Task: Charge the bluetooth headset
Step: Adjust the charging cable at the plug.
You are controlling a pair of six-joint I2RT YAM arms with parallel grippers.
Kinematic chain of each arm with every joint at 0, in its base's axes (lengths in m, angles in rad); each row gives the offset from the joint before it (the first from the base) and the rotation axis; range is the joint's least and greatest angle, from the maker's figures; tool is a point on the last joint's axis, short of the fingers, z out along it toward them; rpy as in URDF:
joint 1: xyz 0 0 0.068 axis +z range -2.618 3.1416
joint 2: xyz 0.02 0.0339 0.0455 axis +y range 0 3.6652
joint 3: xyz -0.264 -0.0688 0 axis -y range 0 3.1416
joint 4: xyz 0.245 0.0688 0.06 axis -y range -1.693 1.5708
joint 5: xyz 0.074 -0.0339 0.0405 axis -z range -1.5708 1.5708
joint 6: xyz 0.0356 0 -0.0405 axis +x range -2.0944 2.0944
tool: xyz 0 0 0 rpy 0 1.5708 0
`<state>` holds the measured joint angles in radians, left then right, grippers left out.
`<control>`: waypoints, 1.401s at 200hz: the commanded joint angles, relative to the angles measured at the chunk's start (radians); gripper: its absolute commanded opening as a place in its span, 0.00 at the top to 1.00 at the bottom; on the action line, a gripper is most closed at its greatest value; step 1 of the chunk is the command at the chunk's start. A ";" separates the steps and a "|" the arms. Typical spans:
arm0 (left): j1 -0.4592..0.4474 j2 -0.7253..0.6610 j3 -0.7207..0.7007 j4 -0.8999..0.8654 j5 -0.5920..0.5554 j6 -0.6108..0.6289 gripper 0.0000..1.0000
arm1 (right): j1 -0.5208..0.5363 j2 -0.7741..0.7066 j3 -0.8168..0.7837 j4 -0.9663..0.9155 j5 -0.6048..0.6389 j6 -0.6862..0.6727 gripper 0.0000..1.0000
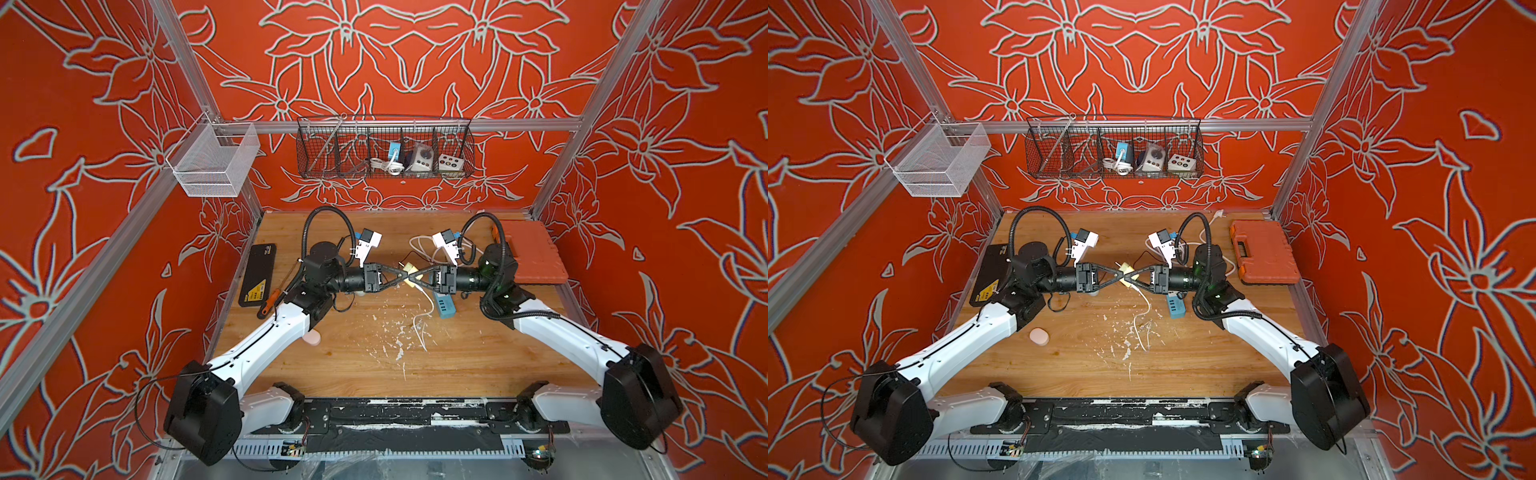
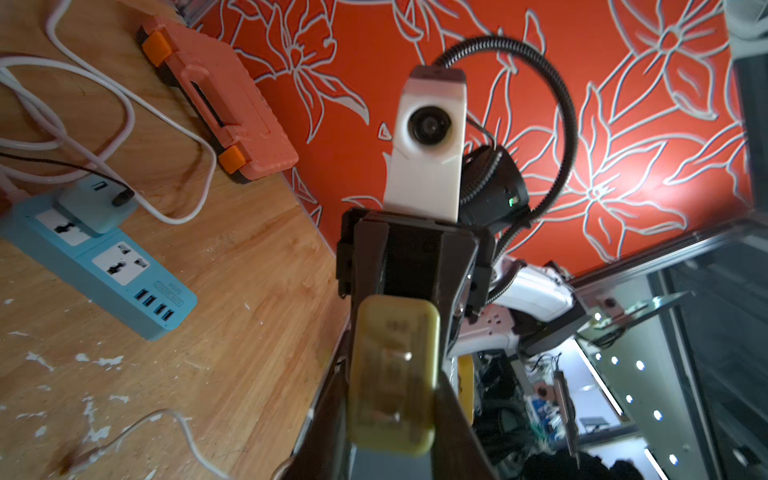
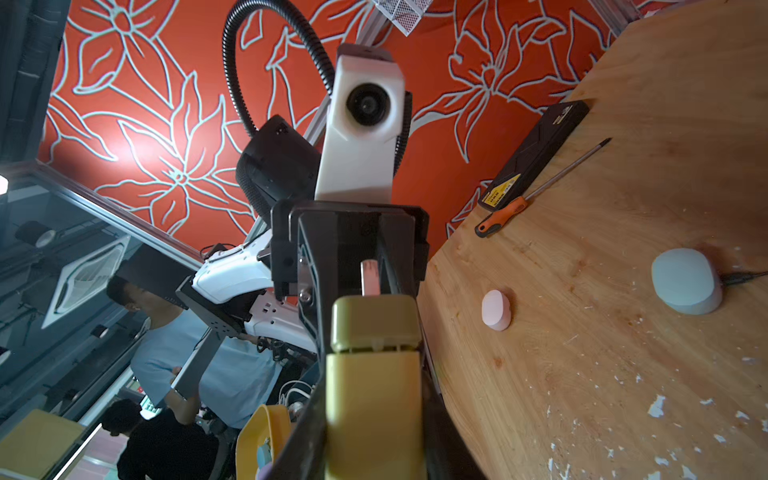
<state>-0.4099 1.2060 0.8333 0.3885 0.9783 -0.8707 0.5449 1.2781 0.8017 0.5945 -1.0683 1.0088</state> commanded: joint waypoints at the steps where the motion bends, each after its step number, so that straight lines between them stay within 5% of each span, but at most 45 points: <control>1: -0.009 -0.006 -0.008 0.038 0.021 -0.016 0.87 | 0.005 0.032 -0.010 0.086 0.004 0.054 0.80; 30: -0.009 -0.012 -0.014 0.040 0.019 -0.019 0.93 | 0.006 0.046 -0.011 0.104 -0.002 0.072 0.77; 65: -0.007 -0.010 -0.021 0.053 -0.010 -0.045 1.00 | 0.005 0.013 -0.027 0.108 0.032 0.067 0.59; 113: -0.005 -0.028 -0.041 0.093 -0.101 -0.111 1.00 | 0.005 -0.111 -0.219 0.342 0.322 0.162 0.36; 156: -0.006 -0.052 -0.075 0.134 -0.163 -0.150 1.00 | 0.057 -0.119 -0.313 0.512 0.486 0.201 0.31; 179: -0.006 -0.048 -0.090 0.172 -0.174 -0.184 1.00 | 0.117 -0.106 -0.323 0.533 0.575 0.161 0.30; 239: -0.007 -0.040 -0.112 0.246 -0.185 -0.239 1.00 | 0.160 0.050 -0.253 0.686 0.569 0.223 0.32; 280: -0.007 -0.050 -0.120 0.222 -0.196 -0.220 1.00 | 0.172 0.157 -0.221 0.817 0.547 0.296 0.51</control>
<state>-0.4122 1.1801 0.7197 0.5735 0.7834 -1.0935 0.7074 1.4075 0.5385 1.2713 -0.5163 1.2419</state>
